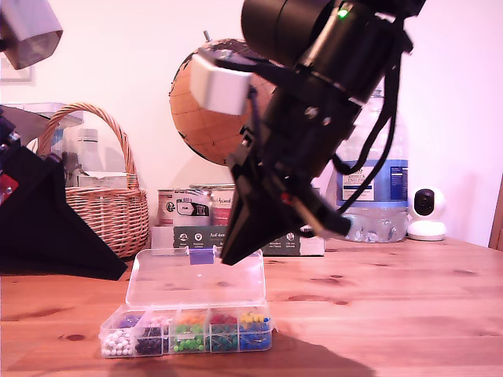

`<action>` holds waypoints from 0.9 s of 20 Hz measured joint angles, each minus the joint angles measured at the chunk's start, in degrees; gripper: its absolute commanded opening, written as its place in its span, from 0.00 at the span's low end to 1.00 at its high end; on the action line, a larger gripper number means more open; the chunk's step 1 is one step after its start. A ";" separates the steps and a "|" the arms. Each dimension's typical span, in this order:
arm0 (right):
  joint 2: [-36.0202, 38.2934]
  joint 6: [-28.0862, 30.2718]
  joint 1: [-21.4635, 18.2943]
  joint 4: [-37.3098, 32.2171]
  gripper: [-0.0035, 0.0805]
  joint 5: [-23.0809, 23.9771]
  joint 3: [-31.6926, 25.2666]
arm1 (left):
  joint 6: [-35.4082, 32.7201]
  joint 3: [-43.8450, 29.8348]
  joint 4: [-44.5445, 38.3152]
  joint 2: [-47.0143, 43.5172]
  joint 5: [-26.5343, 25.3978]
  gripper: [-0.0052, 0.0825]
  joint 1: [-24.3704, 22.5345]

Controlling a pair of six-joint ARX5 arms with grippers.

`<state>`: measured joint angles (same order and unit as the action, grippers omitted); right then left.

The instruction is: Sort the loose pins on the table into their correct compartments

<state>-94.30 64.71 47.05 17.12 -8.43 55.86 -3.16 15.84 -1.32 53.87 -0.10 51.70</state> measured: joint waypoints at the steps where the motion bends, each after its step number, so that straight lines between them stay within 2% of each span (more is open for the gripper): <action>1: -0.24 -0.02 0.00 -0.17 0.03 0.00 0.00 | 0.02 0.00 0.02 0.00 0.00 0.03 0.00; 8: -2.97 -0.17 0.31 -3.45 0.03 -0.24 0.00 | 0.02 0.00 0.02 0.00 -0.02 0.03 0.00; 18: -7.10 -0.17 0.31 -4.22 0.03 -0.24 0.04 | 0.02 0.00 0.22 0.00 0.00 0.03 0.00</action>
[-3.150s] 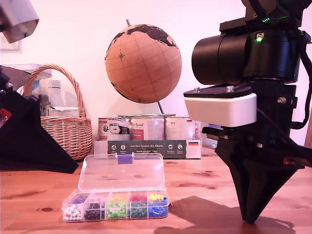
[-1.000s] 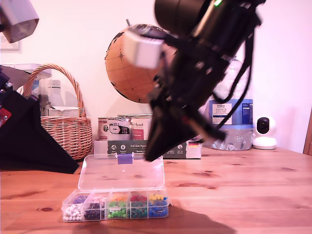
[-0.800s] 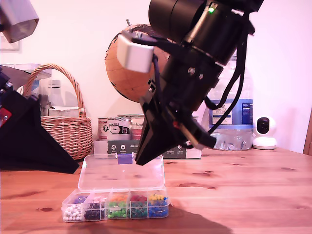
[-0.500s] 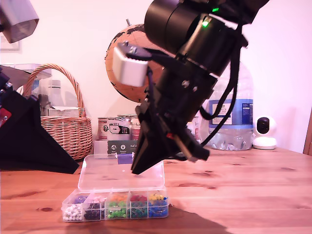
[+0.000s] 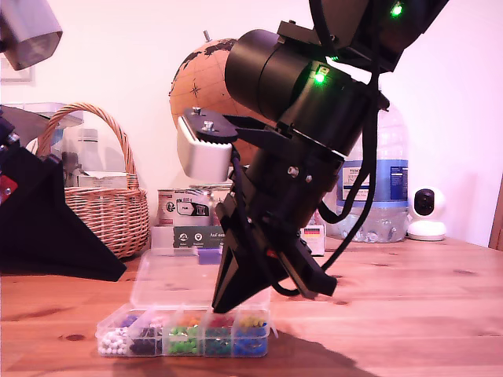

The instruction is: Sort the loose pins on the table into their correct compartments

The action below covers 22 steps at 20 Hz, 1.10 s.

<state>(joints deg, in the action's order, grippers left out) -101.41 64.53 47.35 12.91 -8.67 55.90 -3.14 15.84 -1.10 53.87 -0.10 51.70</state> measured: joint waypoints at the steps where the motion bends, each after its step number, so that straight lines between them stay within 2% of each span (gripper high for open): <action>1: 0.00 0.00 0.00 0.00 0.03 0.02 0.02 | 0.00 0.00 0.00 0.00 0.00 0.03 0.00; 18: 0.00 0.00 -0.04 -0.07 0.03 1.75 0.02 | 0.00 0.00 0.00 0.00 0.46 0.03 0.00; 22: 0.00 0.00 -0.04 -0.94 0.10 1.75 0.02 | 0.00 0.00 0.00 0.00 0.46 0.03 0.00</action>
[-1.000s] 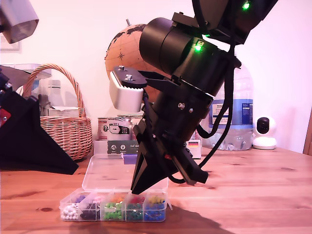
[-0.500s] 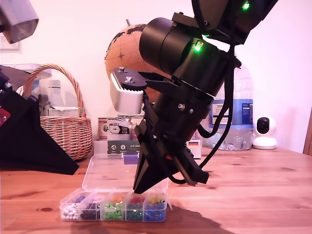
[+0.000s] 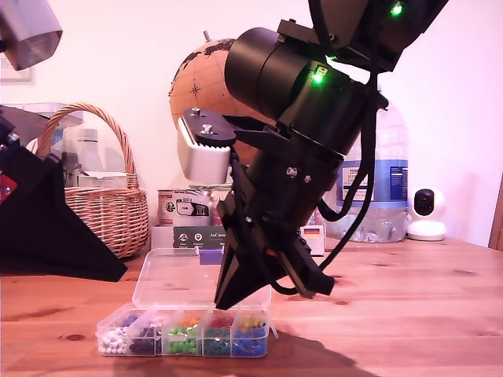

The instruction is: Sort the loose pins on the table into their correct compartments

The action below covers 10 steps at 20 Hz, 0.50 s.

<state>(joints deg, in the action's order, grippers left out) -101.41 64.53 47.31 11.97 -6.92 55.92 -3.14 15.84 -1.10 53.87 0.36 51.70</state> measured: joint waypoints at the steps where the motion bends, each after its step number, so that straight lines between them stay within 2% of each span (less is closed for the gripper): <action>1: 0.00 0.00 0.00 -0.04 0.11 0.00 0.00 | 0.00 0.00 0.00 0.00 0.00 0.03 0.00; 8: 0.00 -0.02 0.00 -0.07 0.12 0.00 0.00 | 0.00 0.00 0.00 0.00 0.00 0.03 0.00; 10: 0.00 -0.26 0.00 -0.07 0.04 0.00 0.00 | 0.00 0.00 0.00 0.00 0.00 0.03 0.00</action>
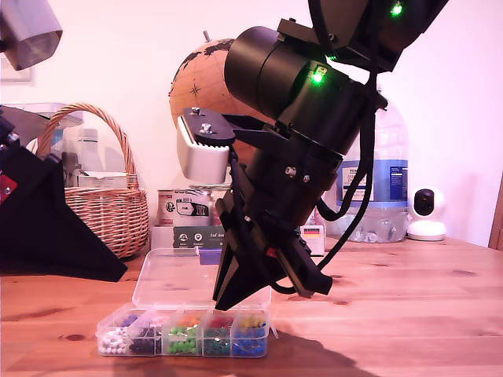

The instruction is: Sort the loose pins on the table into their correct compartments

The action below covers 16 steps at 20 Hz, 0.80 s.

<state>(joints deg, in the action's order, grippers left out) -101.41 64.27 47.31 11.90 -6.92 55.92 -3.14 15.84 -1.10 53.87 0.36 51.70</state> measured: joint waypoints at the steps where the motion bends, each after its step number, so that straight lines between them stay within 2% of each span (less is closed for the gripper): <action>1: 0.00 -1.07 0.00 0.13 0.03 0.00 0.00 | 0.00 0.00 0.00 0.00 0.00 0.03 0.00; 5: 1.70 -3.43 0.00 1.95 0.03 0.02 0.00 | 0.00 0.00 0.00 0.00 0.00 0.03 0.00; 10: 12.04 -12.46 -0.02 6.58 0.03 0.02 0.02 | 0.00 0.00 -0.22 0.00 0.02 0.03 0.00; 13: 17.16 -30.62 -0.02 9.68 0.03 0.26 0.02 | 0.00 0.00 -1.38 0.00 0.02 0.03 0.00; 14: 18.78 -33.59 -0.02 9.81 0.03 1.11 0.02 | 0.00 0.00 -2.60 0.00 0.00 0.03 0.00; 15: 20.31 -40.33 -0.02 9.51 0.03 2.73 0.02 | 0.00 0.00 -4.55 -0.11 0.02 0.03 0.00; 16: 21.84 -44.35 -0.02 8.68 0.03 4.74 0.02 | 0.00 0.00 -6.58 -0.35 0.00 0.03 -0.13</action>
<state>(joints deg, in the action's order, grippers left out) -79.57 19.92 47.29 20.58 -2.17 55.94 -3.14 15.84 -7.68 53.52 0.36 51.57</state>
